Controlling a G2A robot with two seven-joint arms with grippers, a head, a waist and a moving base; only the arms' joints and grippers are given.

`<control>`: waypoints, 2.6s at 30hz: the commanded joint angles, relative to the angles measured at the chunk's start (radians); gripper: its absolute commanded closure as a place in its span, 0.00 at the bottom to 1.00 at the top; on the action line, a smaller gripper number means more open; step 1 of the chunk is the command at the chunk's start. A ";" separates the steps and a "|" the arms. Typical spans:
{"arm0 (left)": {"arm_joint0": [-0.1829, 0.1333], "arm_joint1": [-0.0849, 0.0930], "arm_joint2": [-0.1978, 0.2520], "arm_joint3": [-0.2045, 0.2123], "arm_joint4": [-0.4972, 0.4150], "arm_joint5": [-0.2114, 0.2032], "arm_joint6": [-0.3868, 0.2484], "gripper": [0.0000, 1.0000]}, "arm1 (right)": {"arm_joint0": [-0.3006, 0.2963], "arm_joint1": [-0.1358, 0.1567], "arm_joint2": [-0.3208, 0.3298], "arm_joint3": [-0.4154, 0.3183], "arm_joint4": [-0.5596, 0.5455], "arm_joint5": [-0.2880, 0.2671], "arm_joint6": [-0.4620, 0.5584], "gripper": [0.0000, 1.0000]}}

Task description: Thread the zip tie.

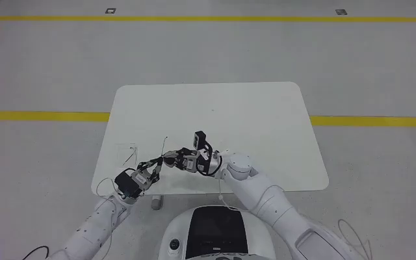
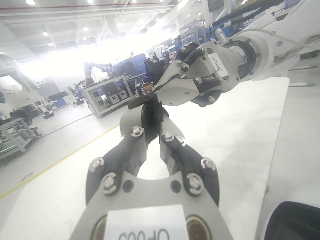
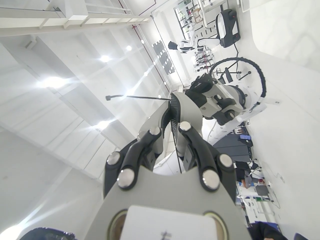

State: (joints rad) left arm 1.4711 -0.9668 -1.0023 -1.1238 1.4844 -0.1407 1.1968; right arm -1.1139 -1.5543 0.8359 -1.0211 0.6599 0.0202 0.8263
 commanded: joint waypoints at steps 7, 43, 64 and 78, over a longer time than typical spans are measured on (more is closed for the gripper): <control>0.001 0.000 -0.002 -0.006 0.007 -0.004 -0.007 1.00 | 0.004 -0.001 0.002 0.004 0.003 -0.003 -0.002 1.00; 0.000 -0.007 -0.005 0.005 0.004 -0.023 -0.018 1.00 | -0.021 0.010 0.037 -0.020 0.012 -0.032 -0.022 1.00; 0.001 -0.010 -0.006 0.011 0.007 -0.024 -0.016 1.00 | -0.047 0.021 0.066 -0.050 0.013 -0.059 -0.037 1.00; 0.002 -0.011 -0.009 0.011 0.012 -0.024 -0.014 1.00 | -0.062 0.027 0.084 -0.068 0.021 -0.079 -0.042 1.00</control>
State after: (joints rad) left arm 1.4734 -0.9778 -1.0106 -1.1130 1.4955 -0.1647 1.1824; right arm -1.1751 -1.5275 0.9182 -1.0876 0.6802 -0.0575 0.7838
